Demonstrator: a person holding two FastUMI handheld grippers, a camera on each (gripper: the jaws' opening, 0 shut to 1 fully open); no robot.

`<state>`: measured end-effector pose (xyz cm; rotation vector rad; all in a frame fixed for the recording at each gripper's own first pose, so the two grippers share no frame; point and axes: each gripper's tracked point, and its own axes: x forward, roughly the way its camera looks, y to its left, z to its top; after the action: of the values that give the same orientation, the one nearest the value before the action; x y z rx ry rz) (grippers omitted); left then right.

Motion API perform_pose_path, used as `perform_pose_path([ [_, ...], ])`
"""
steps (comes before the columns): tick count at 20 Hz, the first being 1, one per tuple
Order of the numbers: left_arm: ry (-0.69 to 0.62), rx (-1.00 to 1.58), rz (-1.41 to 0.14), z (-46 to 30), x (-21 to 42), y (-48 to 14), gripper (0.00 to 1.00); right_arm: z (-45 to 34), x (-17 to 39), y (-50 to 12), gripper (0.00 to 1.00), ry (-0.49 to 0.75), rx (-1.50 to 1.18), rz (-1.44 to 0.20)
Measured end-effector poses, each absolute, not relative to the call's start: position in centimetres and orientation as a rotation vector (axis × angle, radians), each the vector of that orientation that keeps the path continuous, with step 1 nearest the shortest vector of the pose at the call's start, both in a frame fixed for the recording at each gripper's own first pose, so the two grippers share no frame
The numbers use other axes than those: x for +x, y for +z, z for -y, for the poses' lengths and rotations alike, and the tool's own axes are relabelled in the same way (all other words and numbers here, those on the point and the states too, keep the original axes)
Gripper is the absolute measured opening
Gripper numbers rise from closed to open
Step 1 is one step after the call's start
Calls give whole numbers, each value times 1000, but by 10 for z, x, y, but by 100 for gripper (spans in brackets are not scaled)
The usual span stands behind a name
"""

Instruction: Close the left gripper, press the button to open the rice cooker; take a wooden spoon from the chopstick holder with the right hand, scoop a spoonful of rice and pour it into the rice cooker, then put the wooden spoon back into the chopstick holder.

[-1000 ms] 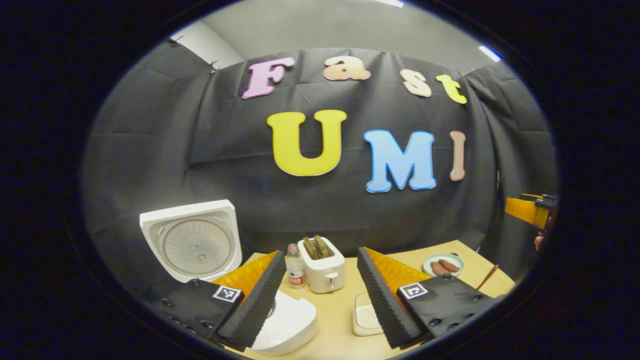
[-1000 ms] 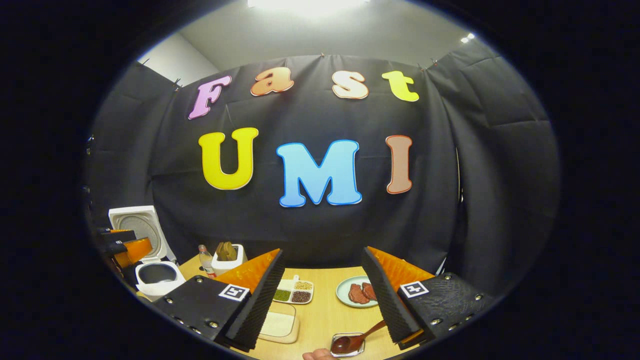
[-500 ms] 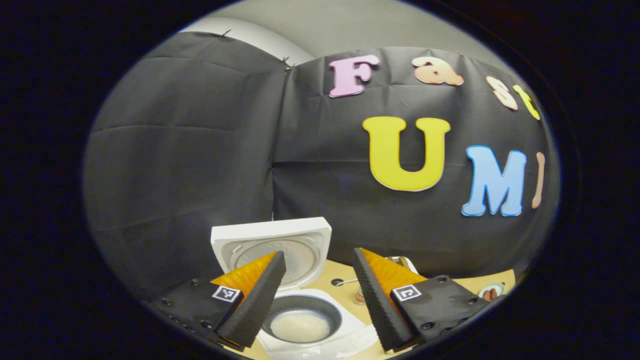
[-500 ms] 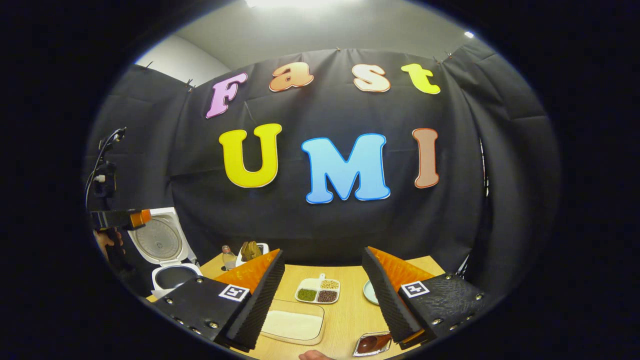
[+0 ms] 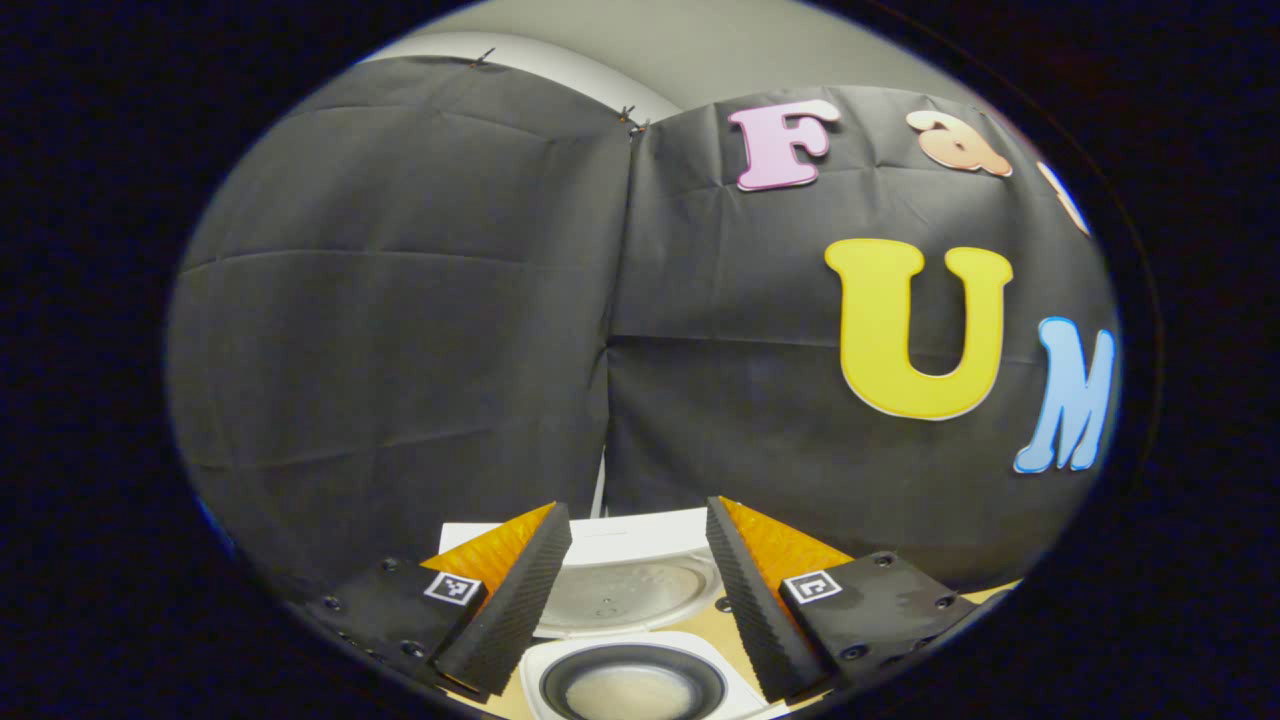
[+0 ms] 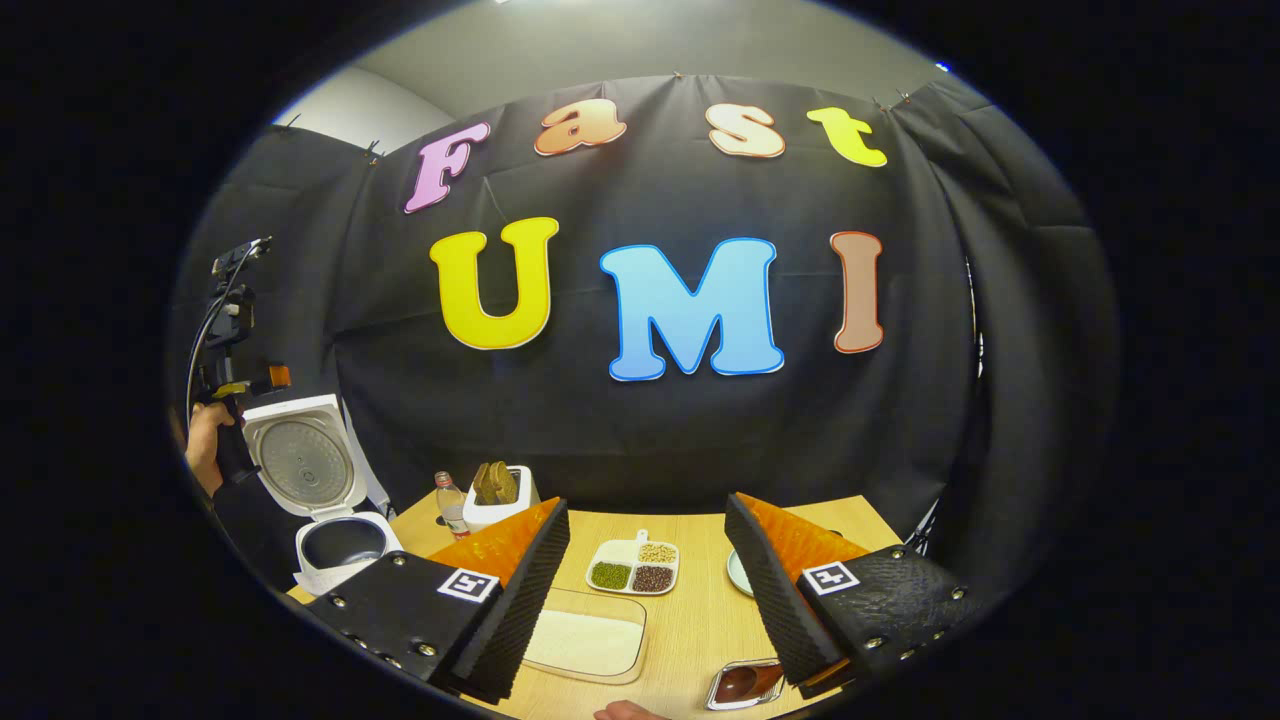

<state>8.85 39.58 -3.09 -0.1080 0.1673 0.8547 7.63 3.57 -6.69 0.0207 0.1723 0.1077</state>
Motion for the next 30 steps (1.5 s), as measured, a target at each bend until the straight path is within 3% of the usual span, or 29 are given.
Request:
perform_pose_path([
  [1, 882, -101, -177, -408, 90, -33, 94, -36, 77, -66, 95, 109, 12, -170],
  [7, 961, -76, -246, -443, 103, -59, 94, -35, 83, -66, 95, 99, 15, -165],
  [12, 970, -177, -321, -466, 111, -85, 94, -28, 87, -59, 95, 76, -6, -139],
  [13, 983, -134, -307, -473, 113, -86, 99, -30, 88, -57, 95, 79, -7, -129],
  [16, 961, -133, -319, -462, 113, -84, 93, -36, 89, -58, 94, 93, -28, -122],
  [22, 915, -104, -260, -431, 100, -80, 94, -54, 87, -56, 94, 141, -23, -108],
  [23, 902, -106, -254, -426, 99, -79, 99, -53, 86, -55, 94, 139, -28, -101],
  [26, 868, -114, -256, -418, 97, -79, 99, -41, 81, -39, 95, 99, -21, -43],
  [27, 857, -117, -259, -416, 96, -78, 94, -39, 78, -33, 95, 89, -12, -21],
  [28, 849, -122, -263, -413, 94, -78, 99, -37, 77, -30, 95, 83, -5, -9],
  [30, 839, -125, -268, -403, 88, -79, 99, -31, 73, -34, 95, 67, -12, -20],
])
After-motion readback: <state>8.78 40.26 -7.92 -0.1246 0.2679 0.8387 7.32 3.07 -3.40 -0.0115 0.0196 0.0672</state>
